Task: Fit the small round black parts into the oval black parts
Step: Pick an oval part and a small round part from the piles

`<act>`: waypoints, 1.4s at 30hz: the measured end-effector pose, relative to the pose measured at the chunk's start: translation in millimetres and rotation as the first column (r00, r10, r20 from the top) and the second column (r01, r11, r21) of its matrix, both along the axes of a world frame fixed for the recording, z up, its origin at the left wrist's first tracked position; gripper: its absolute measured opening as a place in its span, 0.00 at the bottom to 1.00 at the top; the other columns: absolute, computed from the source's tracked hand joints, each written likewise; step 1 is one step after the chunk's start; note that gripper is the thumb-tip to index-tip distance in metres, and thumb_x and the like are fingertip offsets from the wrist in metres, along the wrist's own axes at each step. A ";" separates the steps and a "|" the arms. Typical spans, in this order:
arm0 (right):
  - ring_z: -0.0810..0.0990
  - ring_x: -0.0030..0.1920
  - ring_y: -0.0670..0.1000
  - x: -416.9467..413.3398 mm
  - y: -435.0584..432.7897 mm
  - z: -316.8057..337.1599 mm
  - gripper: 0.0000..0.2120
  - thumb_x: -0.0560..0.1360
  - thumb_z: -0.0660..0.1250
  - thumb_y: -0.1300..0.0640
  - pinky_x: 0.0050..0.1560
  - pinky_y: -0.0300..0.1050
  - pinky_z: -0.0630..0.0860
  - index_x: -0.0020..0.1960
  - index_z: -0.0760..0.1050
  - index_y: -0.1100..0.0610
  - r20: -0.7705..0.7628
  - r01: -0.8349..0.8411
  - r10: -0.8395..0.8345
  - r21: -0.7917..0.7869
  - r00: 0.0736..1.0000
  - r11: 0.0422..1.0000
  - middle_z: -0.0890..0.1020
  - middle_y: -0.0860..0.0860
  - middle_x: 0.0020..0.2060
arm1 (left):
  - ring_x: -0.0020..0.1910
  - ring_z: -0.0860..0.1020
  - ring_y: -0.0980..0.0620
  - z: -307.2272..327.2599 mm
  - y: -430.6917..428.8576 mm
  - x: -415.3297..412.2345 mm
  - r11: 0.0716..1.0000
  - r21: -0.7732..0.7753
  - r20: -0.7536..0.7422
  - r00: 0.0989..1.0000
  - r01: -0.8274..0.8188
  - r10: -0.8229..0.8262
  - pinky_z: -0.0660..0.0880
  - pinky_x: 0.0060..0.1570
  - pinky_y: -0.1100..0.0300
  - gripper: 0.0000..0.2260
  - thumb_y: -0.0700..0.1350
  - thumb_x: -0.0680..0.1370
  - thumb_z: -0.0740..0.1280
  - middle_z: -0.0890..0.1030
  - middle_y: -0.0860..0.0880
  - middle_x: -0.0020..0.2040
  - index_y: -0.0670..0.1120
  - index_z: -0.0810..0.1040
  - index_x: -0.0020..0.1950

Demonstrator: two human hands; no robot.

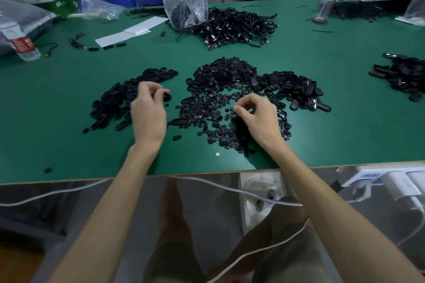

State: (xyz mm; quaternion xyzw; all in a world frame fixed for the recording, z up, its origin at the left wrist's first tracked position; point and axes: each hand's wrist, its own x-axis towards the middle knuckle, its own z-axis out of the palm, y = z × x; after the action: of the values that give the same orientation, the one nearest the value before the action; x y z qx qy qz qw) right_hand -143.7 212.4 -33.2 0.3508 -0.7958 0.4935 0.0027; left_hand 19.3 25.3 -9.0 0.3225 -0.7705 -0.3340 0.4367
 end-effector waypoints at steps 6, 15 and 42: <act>0.78 0.41 0.41 0.5 7.4 5.2 0.02 0.78 0.73 0.58 0.44 0.30 0.72 0.50 0.82 0.56 0.078 0.011 -0.002 -0.113 0.997 0.993 0.83 0.46 0.41 | 0.34 0.85 0.47 -1.1 43.6 -40.3 0.768 0.461 -0.236 0.896 0.444 -0.376 0.79 0.30 0.60 0.03 0.38 0.85 0.63 0.85 0.39 0.48 0.40 0.76 0.56; 0.79 0.42 0.40 -2.4 10.4 6.1 0.05 0.80 0.71 0.58 0.48 0.33 0.73 0.53 0.85 0.57 0.084 -0.059 0.070 -0.131 0.994 0.990 0.85 0.46 0.43 | 0.55 0.86 0.39 -21.7 52.0 -52.3 0.507 0.564 -0.476 0.759 0.651 -0.444 0.82 0.55 0.56 0.10 0.39 0.85 0.65 0.86 0.38 0.55 0.32 0.80 0.57; 0.86 0.40 0.49 -4.7 12.1 2.6 0.07 0.77 0.73 0.64 0.44 0.36 0.78 0.55 0.83 0.61 0.314 -0.158 0.249 -0.287 0.916 0.945 0.88 0.54 0.42 | 0.60 0.85 0.45 -28.9 55.4 -52.9 0.641 0.449 -0.289 0.780 0.622 -0.555 0.80 0.63 0.55 0.15 0.29 0.82 0.64 0.85 0.41 0.61 0.37 0.79 0.68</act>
State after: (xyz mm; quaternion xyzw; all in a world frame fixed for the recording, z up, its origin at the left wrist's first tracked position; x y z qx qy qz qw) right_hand -148.5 224.5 -30.6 0.3368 -0.6722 0.6434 -0.1437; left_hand -33.6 80.7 -38.0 0.1380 -0.6836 -0.6730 0.2464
